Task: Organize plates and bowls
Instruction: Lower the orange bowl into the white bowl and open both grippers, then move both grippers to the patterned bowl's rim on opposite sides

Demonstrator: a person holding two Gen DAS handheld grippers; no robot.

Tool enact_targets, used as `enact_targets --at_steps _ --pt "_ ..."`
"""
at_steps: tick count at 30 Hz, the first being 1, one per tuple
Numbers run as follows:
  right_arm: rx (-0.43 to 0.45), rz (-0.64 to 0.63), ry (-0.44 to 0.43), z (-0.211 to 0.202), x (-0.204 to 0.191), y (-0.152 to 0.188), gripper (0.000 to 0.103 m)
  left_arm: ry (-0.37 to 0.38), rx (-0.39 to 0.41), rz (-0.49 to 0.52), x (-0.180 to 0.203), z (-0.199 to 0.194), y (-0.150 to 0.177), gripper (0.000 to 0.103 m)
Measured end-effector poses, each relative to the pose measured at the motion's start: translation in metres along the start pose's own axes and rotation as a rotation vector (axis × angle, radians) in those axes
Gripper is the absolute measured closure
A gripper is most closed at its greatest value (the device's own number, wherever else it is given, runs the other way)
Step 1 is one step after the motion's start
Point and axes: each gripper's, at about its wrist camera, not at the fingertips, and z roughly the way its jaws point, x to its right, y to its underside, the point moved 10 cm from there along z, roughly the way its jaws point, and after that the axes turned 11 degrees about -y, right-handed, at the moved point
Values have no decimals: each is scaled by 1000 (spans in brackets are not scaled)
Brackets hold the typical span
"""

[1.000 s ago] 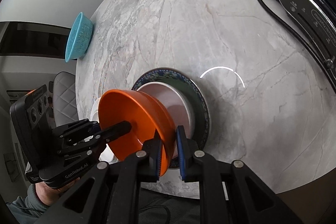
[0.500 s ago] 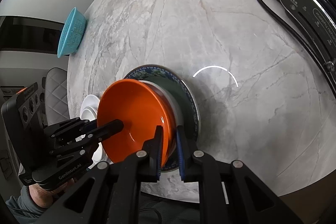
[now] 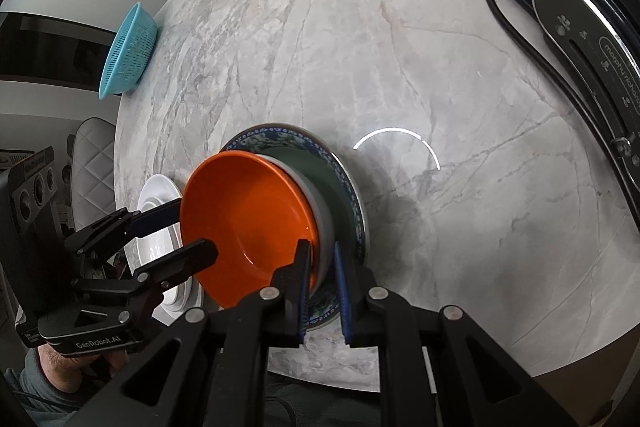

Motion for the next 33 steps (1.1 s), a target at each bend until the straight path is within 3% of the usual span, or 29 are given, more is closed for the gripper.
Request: enact_targets --at_steps 7,11,20,28,33 --pt "30 -14 -21 -12 -4 -7 86 4 61 -70 -18 -24 0 35" --pt "31 -67 -26 -20 -3 -13 79 16 78 -195 -43 -35 13 35" --pt "-79 -158 -21 -13 11 -28 79 5 89 -466 -75 -26 47 37" --pt "-150 -235 -25 -10 18 -45 79 -31 88 -506 -68 -16 64 37" --pt "-130 -243 -44 -11 15 -50 79 36 125 -494 -59 -19 67 35"
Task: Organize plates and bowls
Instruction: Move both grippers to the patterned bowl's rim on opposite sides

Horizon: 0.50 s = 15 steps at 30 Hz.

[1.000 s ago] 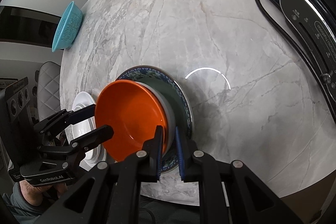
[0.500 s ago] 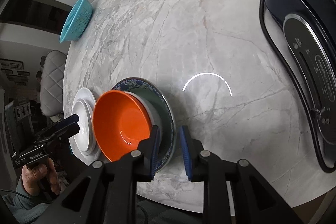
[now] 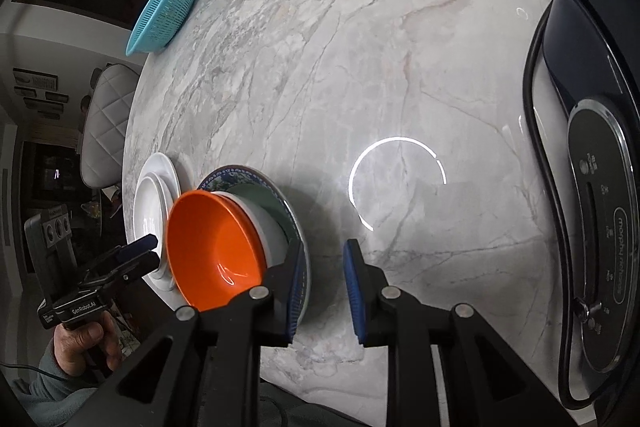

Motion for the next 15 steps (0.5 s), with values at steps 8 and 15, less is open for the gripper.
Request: enact_targets --at_steps 8,15 --pt "66 -77 59 -15 -11 2 20 18 42 59 14 -6 23 13" --pt "80 -86 27 -16 -1 -6 20 35 48 -21 7 7 29 13"
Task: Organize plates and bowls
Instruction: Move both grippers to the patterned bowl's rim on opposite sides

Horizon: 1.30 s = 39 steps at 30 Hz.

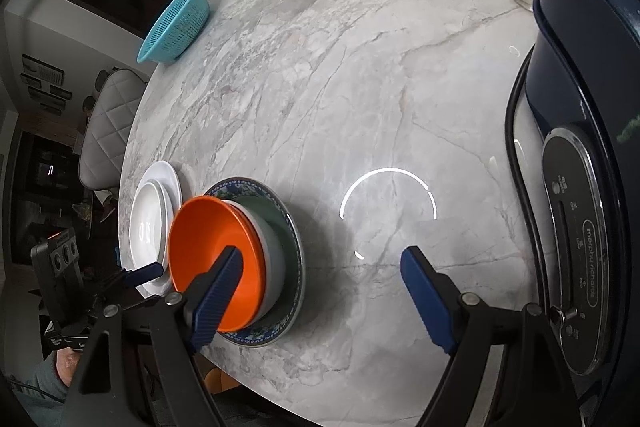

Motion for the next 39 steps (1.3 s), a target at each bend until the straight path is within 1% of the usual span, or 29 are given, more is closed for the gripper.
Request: enact_targets --at_steps 4,6,8,11,16,18,20,22,25,27,29,30,31,34,38,39 --pt "-48 -20 -24 7 8 2 20 -17 33 -55 -4 0 -3 13" --pt "-71 -35 -33 11 10 4 20 -26 20 -81 -3 4 1 13" --pt "-96 -40 -47 15 11 7 20 -16 12 -101 -1 7 3 13" --pt "-127 -59 -69 22 10 10 21 -16 10 -92 4 12 5 13" --pt "-171 -89 -76 29 8 14 25 -45 6 -89 2 22 2 15" --pt "-178 -91 -81 30 8 14 28 -38 0 -94 -1 24 0 21" --pt "-180 -85 -84 30 11 13 29 -13 -6 -111 -2 24 -1 31" --pt "-183 -77 -88 30 12 13 29 16 -14 -138 -3 21 0 32" --pt "-185 -76 -89 29 14 12 29 42 17 -168 -9 11 0 32" --pt "-191 -74 -86 30 15 13 29 46 36 -198 -16 7 -1 32" --pt "-198 -73 -84 32 15 12 29 55 36 -211 -18 7 -3 32" --pt "-203 -74 -83 33 15 13 30 51 34 -206 -18 8 -3 34" --pt "-210 -76 -82 35 14 14 30 47 30 -202 -17 10 -3 38" --pt "-228 -77 -77 40 14 16 33 53 22 -216 -17 14 -4 39" --pt "-234 -72 -79 43 14 16 37 59 34 -209 -16 13 -5 46" --pt "-236 -70 -80 43 14 17 37 50 39 -217 -19 12 -5 49"
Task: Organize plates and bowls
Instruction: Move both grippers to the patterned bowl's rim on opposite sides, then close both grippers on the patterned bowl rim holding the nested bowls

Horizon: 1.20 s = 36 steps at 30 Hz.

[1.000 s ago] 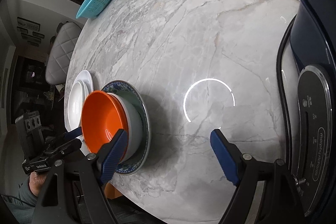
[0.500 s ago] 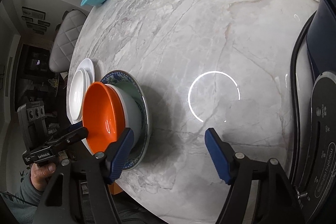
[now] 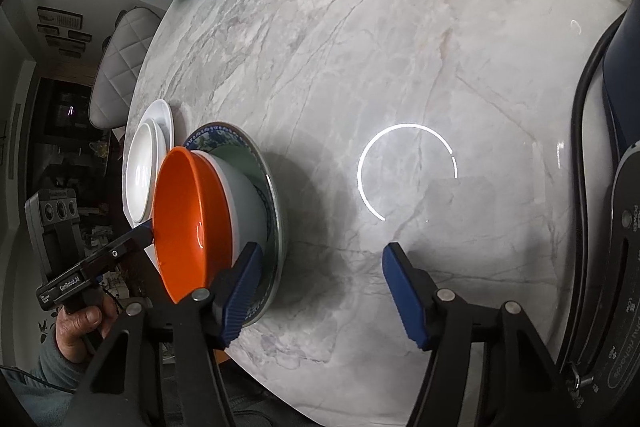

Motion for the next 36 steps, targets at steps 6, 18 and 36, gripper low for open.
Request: enact_targets --at_steps 6,18,36 --pt "-3 6 -5 0 3 0 38 5 -10 -39 -13 0 1 54" --pt "-22 -6 -19 5 0 0 42 -2 -33 38 6 13 0 54" --pt "-32 -16 -40 16 1 -5 54 -55 -91 93 13 38 1 70"
